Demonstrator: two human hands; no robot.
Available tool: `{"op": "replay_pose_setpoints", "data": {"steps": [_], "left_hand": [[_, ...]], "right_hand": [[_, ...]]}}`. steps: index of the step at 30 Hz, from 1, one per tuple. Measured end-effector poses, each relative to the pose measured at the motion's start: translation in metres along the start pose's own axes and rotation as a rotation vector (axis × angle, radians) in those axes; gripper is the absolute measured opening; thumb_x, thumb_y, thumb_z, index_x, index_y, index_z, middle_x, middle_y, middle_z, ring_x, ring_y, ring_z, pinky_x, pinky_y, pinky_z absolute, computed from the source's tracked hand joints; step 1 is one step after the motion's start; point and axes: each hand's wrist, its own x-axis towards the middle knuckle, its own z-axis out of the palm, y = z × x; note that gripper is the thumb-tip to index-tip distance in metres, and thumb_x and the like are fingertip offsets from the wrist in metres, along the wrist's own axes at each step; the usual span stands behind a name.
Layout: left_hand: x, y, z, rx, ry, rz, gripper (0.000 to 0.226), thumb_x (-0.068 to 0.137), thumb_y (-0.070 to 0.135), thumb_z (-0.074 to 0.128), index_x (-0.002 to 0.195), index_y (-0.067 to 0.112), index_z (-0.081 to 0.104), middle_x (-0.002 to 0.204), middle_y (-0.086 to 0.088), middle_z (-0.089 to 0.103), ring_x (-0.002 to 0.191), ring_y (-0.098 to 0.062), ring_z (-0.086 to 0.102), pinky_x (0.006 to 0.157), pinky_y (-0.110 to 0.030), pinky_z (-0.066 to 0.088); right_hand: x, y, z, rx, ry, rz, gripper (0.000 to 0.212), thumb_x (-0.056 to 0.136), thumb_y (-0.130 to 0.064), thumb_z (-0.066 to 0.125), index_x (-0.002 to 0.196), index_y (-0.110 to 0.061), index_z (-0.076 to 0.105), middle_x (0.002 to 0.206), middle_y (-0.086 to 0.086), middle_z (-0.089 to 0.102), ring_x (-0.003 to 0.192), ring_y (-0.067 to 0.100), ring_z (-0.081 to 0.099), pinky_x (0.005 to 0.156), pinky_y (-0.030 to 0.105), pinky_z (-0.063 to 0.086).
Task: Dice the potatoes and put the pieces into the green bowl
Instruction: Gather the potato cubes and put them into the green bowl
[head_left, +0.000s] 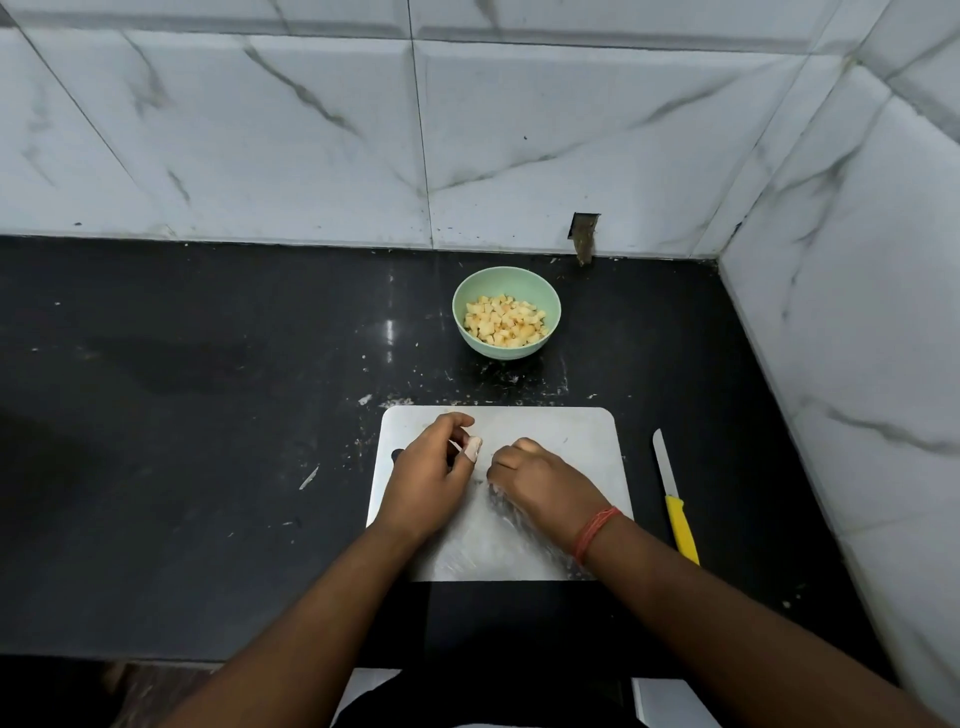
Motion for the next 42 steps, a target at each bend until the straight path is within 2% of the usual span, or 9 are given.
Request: {"op": "replay_pose_setpoints", "data": {"steps": [6, 10, 13, 17, 22, 28, 32, 36, 42], "left_hand": [[0.007, 0.005, 0.000, -0.056, 0.028, -0.001, 0.023, 0.101, 0.037, 0.059, 0.122, 0.030, 0.057, 0.095, 0.017, 0.063, 0.080, -0.007, 0.061, 0.079, -0.040, 0.053], [0.018, 0.011, -0.002, -0.127, 0.060, -0.021, 0.023, 0.099, 0.041, 0.059, 0.121, 0.037, 0.056, 0.099, 0.020, 0.063, 0.081, -0.011, 0.063, 0.078, -0.046, 0.056], [0.036, 0.024, -0.004, -0.162, 0.097, 0.009, 0.021, 0.099, 0.036, 0.061, 0.120, 0.037, 0.055, 0.099, 0.016, 0.065, 0.086, -0.009, 0.065, 0.080, -0.045, 0.057], [0.068, 0.041, -0.008, -0.170, 0.123, 0.058, 0.021, 0.100, 0.032, 0.061, 0.120, 0.027, 0.058, 0.101, 0.012, 0.066, 0.090, -0.006, 0.064, 0.081, -0.042, 0.057], [0.102, 0.047, -0.012, 0.003, 0.121, 0.114, 0.025, 0.100, 0.029, 0.060, 0.121, 0.017, 0.061, 0.112, 0.004, 0.063, 0.101, -0.012, 0.061, 0.090, -0.044, 0.053], [0.077, 0.009, -0.017, 0.202, 0.061, 0.164, 0.018, 0.101, 0.031, 0.056, 0.115, 0.021, 0.062, 0.111, 0.008, 0.059, 0.101, -0.015, 0.059, 0.091, -0.048, 0.051], [0.045, -0.013, -0.006, 0.199, 0.036, 0.162, 0.014, 0.102, 0.029, 0.057, 0.112, 0.022, 0.063, 0.110, 0.009, 0.059, 0.100, -0.016, 0.058, 0.089, -0.046, 0.050], [0.033, -0.018, -0.001, 0.165, 0.010, 0.144, 0.025, 0.101, 0.039, 0.048, 0.112, 0.021, 0.062, 0.109, 0.011, 0.058, 0.098, -0.015, 0.057, 0.088, -0.046, 0.051], [0.028, -0.016, 0.002, 0.165, 0.018, 0.156, 0.016, 0.102, 0.029, 0.054, 0.113, 0.021, 0.062, 0.109, 0.016, 0.055, 0.097, -0.010, 0.054, 0.089, -0.045, 0.051]], "right_hand": [[0.006, 0.007, -0.007, 0.360, 0.018, 0.256, 0.013, 0.086, -0.012, 0.063, 0.090, -0.018, 0.073, 0.090, -0.004, 0.066, 0.085, 0.013, 0.060, 0.078, 0.026, 0.049], [0.011, 0.013, -0.026, 0.862, 0.171, 0.657, 0.014, 0.086, -0.011, 0.071, 0.090, -0.024, 0.076, 0.087, -0.012, 0.072, 0.082, 0.000, 0.066, 0.078, 0.017, 0.052], [0.038, 0.029, -0.055, 0.937, 0.346, 0.721, 0.015, 0.086, -0.009, 0.071, 0.088, -0.024, 0.073, 0.086, -0.009, 0.073, 0.084, 0.004, 0.068, 0.077, 0.021, 0.055], [0.093, 0.056, -0.090, 0.645, 0.513, 0.612, 0.014, 0.084, -0.003, 0.067, 0.087, -0.015, 0.071, 0.093, -0.007, 0.068, 0.084, 0.003, 0.065, 0.076, 0.018, 0.055], [0.128, 0.079, -0.087, 0.203, 0.163, 0.452, 0.029, 0.088, 0.001, 0.053, 0.105, -0.015, 0.072, 0.110, 0.004, 0.065, 0.102, 0.021, 0.061, 0.092, 0.033, 0.050], [0.075, 0.055, -0.056, 0.388, 0.376, 0.392, 0.029, 0.086, 0.008, 0.052, 0.097, -0.009, 0.073, 0.099, 0.003, 0.067, 0.092, 0.016, 0.062, 0.086, 0.029, 0.052], [0.039, 0.042, -0.029, 0.495, 0.208, 0.390, 0.028, 0.088, 0.004, 0.053, 0.100, -0.012, 0.073, 0.100, -0.001, 0.067, 0.092, 0.013, 0.063, 0.084, 0.025, 0.050], [0.010, 0.030, -0.014, 0.261, -0.124, 0.022, 0.038, 0.084, -0.007, 0.057, 0.118, -0.020, 0.066, 0.117, -0.004, 0.062, 0.108, 0.017, 0.056, 0.091, 0.031, 0.049], [-0.009, 0.031, -0.001, 0.052, -0.078, -0.191, 0.025, 0.091, -0.012, 0.057, 0.114, -0.018, 0.065, 0.119, -0.002, 0.062, 0.108, 0.020, 0.055, 0.086, 0.032, 0.052]]}}
